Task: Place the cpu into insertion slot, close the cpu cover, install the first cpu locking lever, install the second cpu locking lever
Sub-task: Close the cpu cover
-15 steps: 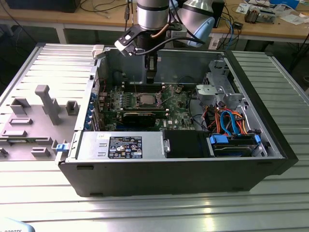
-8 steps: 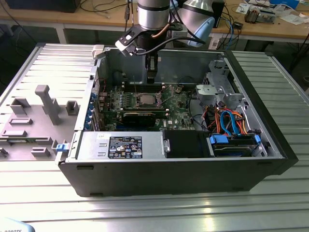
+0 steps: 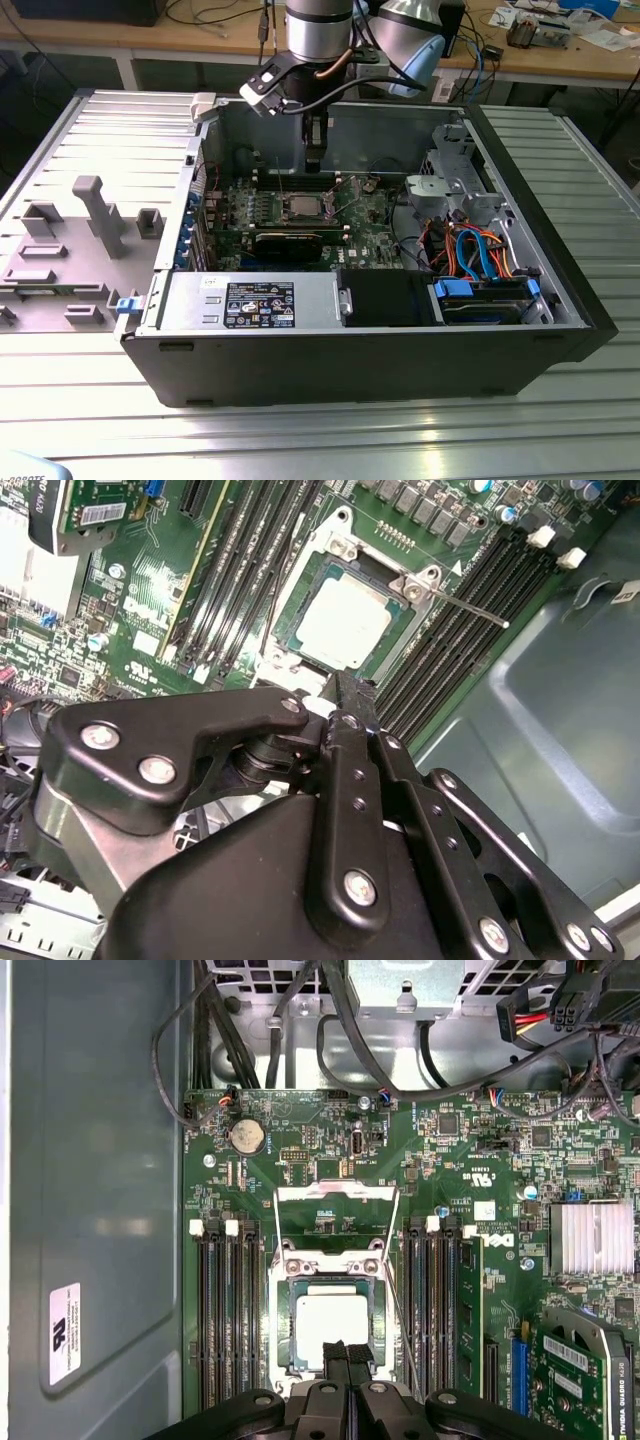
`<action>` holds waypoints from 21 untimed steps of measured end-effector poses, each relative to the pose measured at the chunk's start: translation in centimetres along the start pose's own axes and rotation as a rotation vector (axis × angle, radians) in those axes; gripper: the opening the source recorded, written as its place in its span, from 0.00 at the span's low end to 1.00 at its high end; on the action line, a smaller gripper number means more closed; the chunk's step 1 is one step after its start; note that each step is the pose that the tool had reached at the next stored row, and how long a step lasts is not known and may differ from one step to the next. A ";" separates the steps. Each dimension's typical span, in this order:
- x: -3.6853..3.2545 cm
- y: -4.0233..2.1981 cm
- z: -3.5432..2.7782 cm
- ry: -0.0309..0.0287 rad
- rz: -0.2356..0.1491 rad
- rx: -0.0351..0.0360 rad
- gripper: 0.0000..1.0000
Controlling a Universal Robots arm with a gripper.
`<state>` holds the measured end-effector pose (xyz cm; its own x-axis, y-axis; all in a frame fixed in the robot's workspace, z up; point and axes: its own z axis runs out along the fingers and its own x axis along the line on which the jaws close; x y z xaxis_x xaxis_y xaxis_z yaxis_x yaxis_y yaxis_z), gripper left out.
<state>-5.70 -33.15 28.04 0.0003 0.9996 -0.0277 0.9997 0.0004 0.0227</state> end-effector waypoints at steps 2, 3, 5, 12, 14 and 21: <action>0.00 0.02 0.00 -0.0018 0.000 0.0000 0.11; 0.00 0.02 0.00 -0.0021 0.000 0.0000 0.11; 0.00 0.03 0.00 -0.0032 0.000 0.0000 0.11; 0.00 0.12 0.00 -0.0050 0.000 0.0001 0.11; 0.00 0.43 0.01 -0.0048 0.000 0.0000 0.11; 0.00 1.26 0.03 -0.0048 0.000 0.0000 0.11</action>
<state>-4.44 -33.15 28.04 0.0002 0.9995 -0.0325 0.9997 0.0005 0.0228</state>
